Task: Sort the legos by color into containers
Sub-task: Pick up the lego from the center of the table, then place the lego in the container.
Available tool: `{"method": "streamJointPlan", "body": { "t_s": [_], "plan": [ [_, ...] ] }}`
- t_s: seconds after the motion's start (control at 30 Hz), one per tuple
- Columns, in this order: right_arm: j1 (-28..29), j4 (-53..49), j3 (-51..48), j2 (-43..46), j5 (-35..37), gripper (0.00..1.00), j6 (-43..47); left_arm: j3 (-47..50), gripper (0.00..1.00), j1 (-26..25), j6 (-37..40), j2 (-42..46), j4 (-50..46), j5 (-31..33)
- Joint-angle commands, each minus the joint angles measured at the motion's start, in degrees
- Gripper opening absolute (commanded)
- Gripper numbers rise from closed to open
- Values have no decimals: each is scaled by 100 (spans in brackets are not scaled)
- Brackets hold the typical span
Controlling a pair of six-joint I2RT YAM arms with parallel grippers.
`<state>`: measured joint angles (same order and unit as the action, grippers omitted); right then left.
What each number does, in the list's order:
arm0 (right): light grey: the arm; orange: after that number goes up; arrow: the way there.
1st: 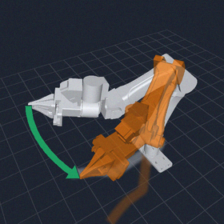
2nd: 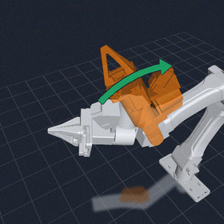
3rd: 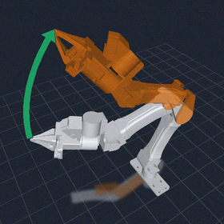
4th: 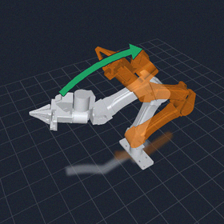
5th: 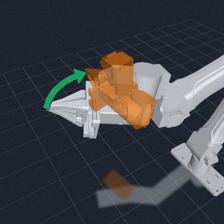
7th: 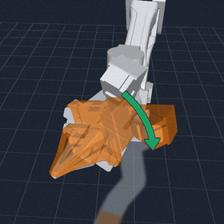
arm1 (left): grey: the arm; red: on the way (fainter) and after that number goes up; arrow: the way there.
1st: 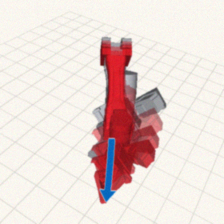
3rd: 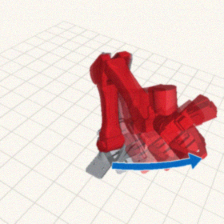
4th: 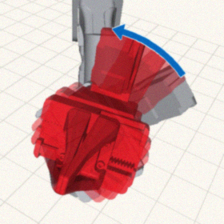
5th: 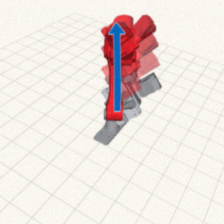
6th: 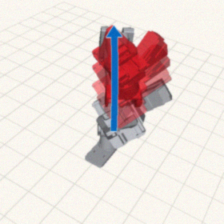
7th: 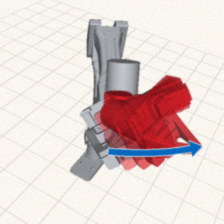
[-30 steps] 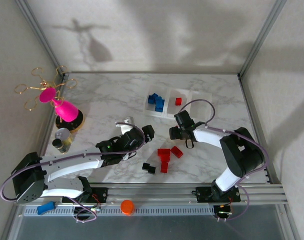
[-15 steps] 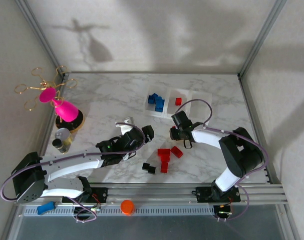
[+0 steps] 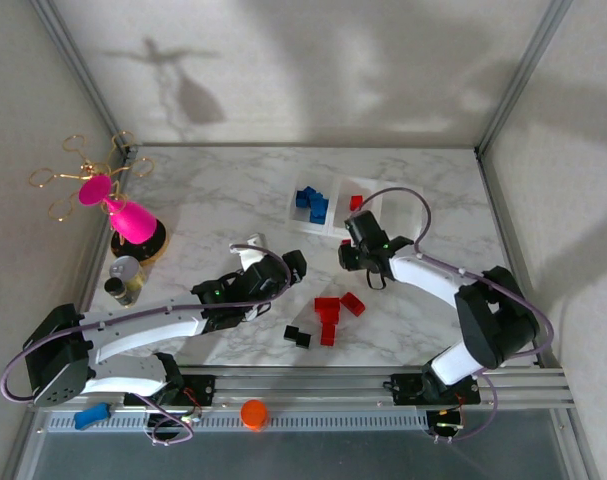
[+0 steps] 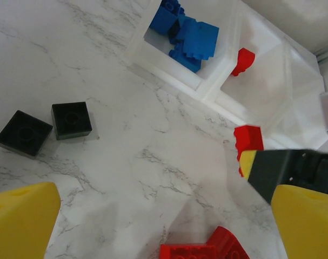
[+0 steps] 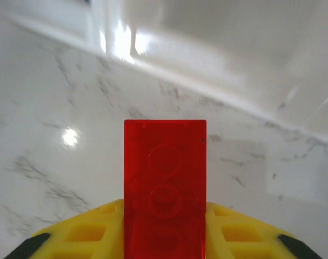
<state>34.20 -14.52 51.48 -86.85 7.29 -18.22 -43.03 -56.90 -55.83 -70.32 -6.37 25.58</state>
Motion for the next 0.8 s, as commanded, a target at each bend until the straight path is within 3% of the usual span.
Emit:
{"method": "streamJointPlan", "body": {
  "t_s": [0.0,0.47,0.77],
  "plan": [
    [-149,-215,444,115,41,26,-66,-339,100,60,178,-14,-118,236],
    [-686,-106,2105,-1672,403,25,-38,-874,100,583,664,-505,114,-244],
    [-765,-21,2552,-2319,628,28,46,-874,100,790,749,-596,218,-431]
  ]
}}
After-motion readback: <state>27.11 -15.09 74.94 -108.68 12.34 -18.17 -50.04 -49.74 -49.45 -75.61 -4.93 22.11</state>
